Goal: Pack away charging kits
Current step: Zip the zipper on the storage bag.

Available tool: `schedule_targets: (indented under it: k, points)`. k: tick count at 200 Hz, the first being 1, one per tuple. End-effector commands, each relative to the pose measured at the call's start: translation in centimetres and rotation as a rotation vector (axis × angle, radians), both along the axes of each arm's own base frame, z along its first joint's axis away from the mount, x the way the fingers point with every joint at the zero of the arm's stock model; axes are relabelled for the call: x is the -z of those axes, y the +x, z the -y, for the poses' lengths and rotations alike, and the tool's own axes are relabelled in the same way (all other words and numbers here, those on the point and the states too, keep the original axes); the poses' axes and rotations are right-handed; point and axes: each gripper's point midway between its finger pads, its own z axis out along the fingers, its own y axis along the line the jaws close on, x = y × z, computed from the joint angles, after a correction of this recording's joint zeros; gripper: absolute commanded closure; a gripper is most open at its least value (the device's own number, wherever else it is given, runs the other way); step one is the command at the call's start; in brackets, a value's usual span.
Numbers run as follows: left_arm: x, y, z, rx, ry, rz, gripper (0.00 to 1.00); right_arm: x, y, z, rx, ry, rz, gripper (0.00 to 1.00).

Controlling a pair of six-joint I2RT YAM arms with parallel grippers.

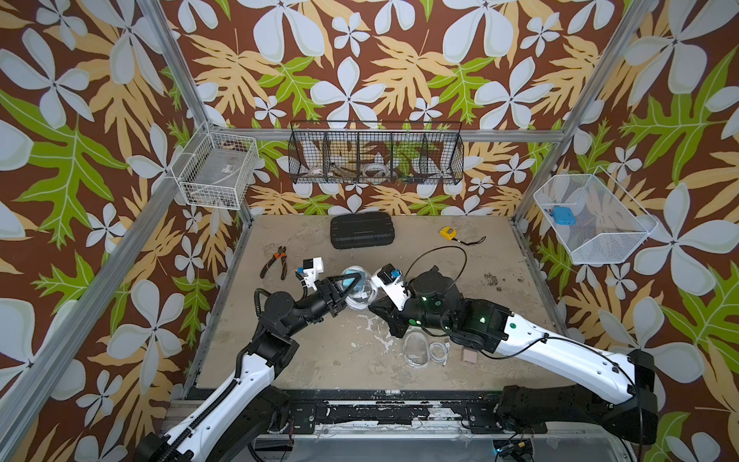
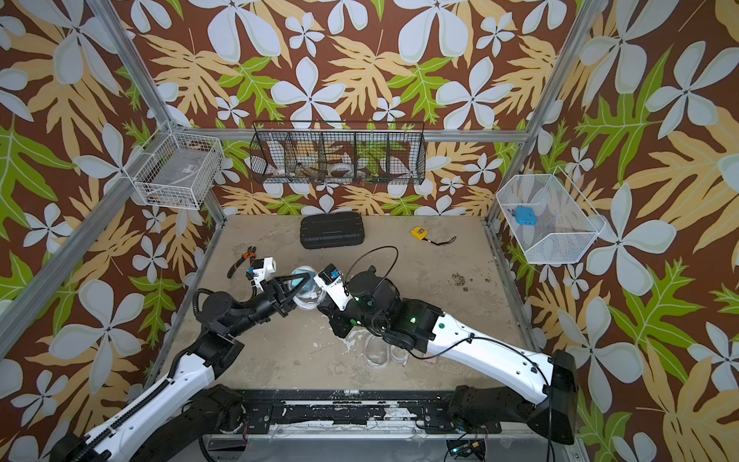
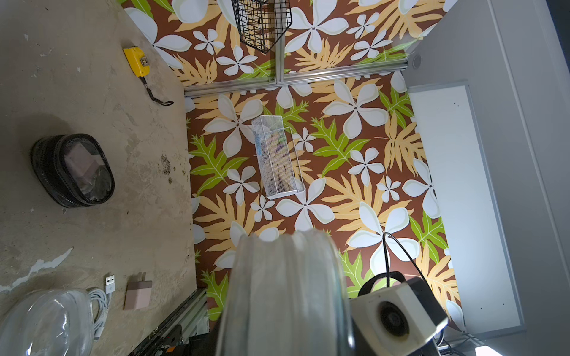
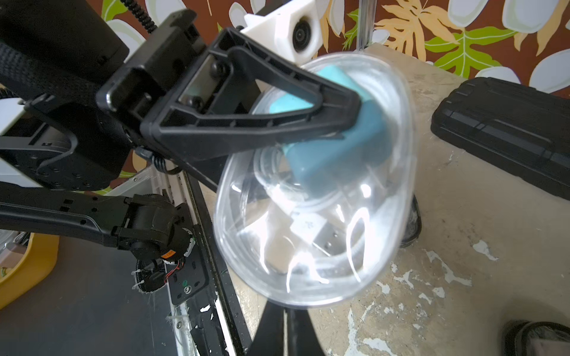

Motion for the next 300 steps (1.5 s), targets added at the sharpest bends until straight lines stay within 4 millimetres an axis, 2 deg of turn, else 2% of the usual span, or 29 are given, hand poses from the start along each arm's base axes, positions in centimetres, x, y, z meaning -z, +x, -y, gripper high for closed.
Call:
schedule_targets:
  k: [1, 27, 72, 101, 116, 133, 150, 171, 198, 242, 264, 290, 300]
  points:
    - [-1.2, -0.5, 0.1, 0.019, -0.018, 0.027, 0.76, -0.3, 1.7, 1.7, 0.120, -0.028, 0.050, 1.00]
    - [-1.0, -0.6, 0.1, 0.022, -0.002, 0.023, 0.85, -0.3, 2.7, 3.0, 0.184, -0.088, 0.100, 1.00]
    - [-0.8, -1.1, 0.5, 0.057, 0.042, 0.032, 0.90, 0.1, 3.9, 4.4, 0.237, -0.179, 0.185, 1.00]
    - [-0.6, -1.4, 0.8, 0.107, 0.111, 0.055, 0.93, -0.5, 4.2, 4.0, 0.206, -0.201, 0.245, 1.00]
    - [-0.3, -2.1, 1.6, 0.188, 0.141, 0.077, 0.93, -1.1, 4.4, 3.6, 0.200, -0.173, 0.267, 1.00]
    - [0.5, -2.6, 2.3, 0.261, 0.190, 0.076, 0.97, -2.3, 3.8, 2.2, 0.141, -0.105, 0.270, 1.00]
    - [1.2, -3.0, 2.7, 0.305, 0.254, 0.094, 0.99, -3.3, 2.2, 0.5, 0.020, -0.050, 0.271, 1.00]
    - [0.9, -3.7, 2.9, 0.357, 0.262, 0.134, 1.00, -2.8, 1.9, -0.3, -0.031, -0.063, 0.267, 1.00]
    - [1.4, -4.4, 3.0, 0.392, 0.290, 0.153, 1.00, -2.2, 3.4, 1.0, 0.052, -0.120, 0.279, 1.00]
    - [1.8, -5.7, 2.9, 0.439, 0.291, 0.185, 1.00, -4.0, 5.5, 4.3, 0.206, -0.118, 0.344, 1.00]
    - [2.4, -5.8, 2.8, 0.443, 0.326, 0.185, 1.00, -4.7, 4.8, 3.9, 0.163, -0.086, 0.352, 1.00]
    - [2.9, -6.2, 2.9, 0.471, 0.327, 0.186, 1.00, -4.1, 4.7, 3.1, 0.132, -0.090, 0.341, 1.00]
    - [3.4, -6.4, 2.9, 0.480, 0.332, 0.179, 1.00, -4.4, 4.5, 2.9, 0.113, -0.081, 0.349, 1.00]
